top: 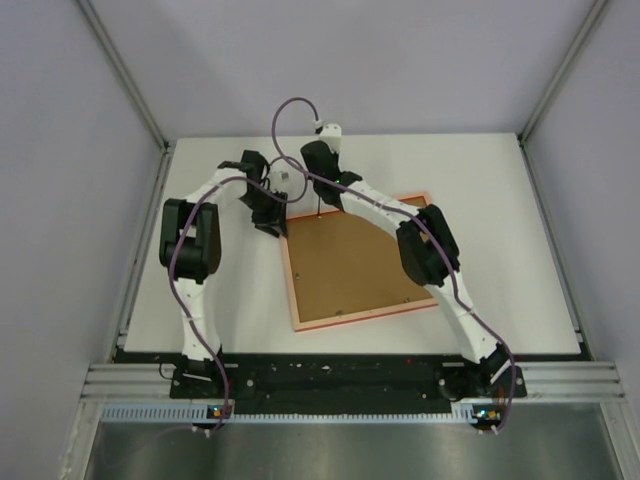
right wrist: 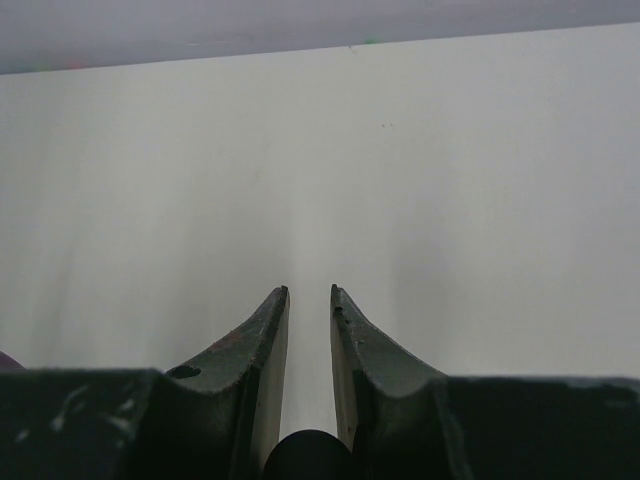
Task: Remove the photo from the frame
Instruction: Release the photo frame item from the photo frame.
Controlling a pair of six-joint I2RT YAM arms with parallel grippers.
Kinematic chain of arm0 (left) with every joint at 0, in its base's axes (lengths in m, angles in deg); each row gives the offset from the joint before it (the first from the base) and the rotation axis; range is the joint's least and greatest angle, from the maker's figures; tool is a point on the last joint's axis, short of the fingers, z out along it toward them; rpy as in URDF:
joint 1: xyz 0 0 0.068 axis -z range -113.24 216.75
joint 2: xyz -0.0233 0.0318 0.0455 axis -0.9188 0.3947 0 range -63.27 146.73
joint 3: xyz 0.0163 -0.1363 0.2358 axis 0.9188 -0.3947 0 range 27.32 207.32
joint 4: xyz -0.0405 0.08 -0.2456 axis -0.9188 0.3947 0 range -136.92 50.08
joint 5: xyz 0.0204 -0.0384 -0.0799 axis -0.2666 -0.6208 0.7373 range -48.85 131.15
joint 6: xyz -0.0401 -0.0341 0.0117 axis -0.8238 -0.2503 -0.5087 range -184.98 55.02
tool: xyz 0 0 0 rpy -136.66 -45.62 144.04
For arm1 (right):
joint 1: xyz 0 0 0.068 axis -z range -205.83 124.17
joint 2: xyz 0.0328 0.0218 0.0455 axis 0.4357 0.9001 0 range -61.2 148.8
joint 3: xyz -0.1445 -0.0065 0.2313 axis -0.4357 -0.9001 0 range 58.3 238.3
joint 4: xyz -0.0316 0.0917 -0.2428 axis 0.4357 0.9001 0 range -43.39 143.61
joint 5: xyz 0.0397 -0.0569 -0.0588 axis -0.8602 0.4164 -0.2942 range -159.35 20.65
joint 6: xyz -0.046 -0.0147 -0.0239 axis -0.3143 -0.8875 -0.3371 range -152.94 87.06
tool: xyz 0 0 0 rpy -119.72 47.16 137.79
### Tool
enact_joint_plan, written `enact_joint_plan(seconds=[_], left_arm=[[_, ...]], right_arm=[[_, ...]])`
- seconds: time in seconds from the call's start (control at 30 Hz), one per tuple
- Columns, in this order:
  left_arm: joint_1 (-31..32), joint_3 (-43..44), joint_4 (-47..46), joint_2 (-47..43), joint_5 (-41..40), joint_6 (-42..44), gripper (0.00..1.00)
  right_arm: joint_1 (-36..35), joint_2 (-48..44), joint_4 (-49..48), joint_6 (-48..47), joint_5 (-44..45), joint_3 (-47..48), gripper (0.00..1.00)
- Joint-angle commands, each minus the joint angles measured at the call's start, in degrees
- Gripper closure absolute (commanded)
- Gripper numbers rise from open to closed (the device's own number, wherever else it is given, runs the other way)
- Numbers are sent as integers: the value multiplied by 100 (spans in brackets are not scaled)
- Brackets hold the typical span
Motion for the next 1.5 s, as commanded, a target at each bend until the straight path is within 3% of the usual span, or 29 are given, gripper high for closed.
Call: enact_joint_plan(seconds=[0.0,1.47], left_arm=[[-70,-87,-98,-360,115,8,60],[-150,-114,-150,-413,211,-177,60]], right_arm=[[-124,-6,-404,-195,304,-32,100],[-282,-129,-967,-766,779,-366,100]])
